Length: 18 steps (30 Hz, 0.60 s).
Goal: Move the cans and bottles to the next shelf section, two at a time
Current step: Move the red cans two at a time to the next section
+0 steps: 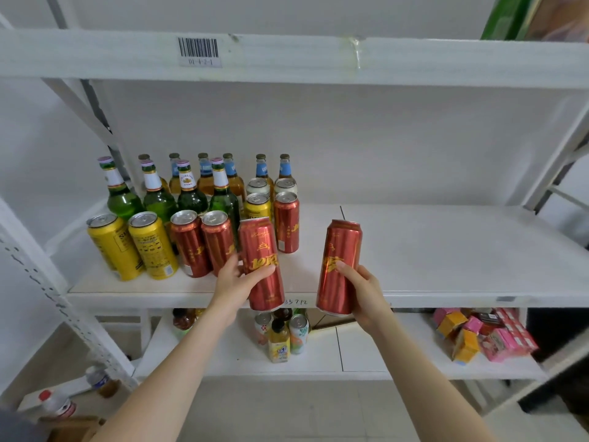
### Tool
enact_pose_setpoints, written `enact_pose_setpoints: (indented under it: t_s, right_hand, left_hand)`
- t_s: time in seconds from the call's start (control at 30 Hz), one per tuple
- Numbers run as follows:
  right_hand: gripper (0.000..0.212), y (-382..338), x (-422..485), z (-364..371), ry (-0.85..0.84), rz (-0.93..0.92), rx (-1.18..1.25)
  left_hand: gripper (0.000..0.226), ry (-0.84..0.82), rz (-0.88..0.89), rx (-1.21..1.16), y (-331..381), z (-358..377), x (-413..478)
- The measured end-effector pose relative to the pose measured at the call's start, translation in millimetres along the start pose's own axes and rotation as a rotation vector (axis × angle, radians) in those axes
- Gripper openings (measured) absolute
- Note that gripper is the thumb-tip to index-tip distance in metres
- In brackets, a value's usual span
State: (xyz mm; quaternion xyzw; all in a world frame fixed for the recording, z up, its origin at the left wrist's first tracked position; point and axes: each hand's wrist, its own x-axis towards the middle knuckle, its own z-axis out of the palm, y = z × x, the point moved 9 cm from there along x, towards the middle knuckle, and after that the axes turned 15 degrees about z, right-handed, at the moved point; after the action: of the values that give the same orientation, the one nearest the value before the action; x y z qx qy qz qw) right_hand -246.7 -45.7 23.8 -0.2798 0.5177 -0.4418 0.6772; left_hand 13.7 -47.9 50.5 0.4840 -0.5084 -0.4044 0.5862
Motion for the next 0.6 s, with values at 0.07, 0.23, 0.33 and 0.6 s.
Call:
enact_pose_setpoints:
  t_s: [0.07, 0.23, 0.33, 0.6]
  right_hand:
    - [0.073, -0.8, -10.5, -0.3, 0.033, -0.009, -0.006]
    - [0.06, -1.6, -31.0, -10.2, 0.098, -0.019, 0.007]
    - [0.054, -5.4, -40.3, -23.1, 0.132, -0.02, 0.019]
    - [0.049, -27.6, -57.8, -69.5, 0.148, -0.054, 0.027]
  left_hand:
    - [0.06, -0.027, 0.003, -0.014, 6.5, 2.5, -6.4]
    - [0.055, -0.081, -0.004, -0.018, 16.7, 15.6, -17.1]
    - [0.053, -0.101, -0.02, -0.018, 17.2, 28.9, -21.5]
    - [0.045, -0.154, -0.004, -0.033, 29.9, 87.7, -26.6]
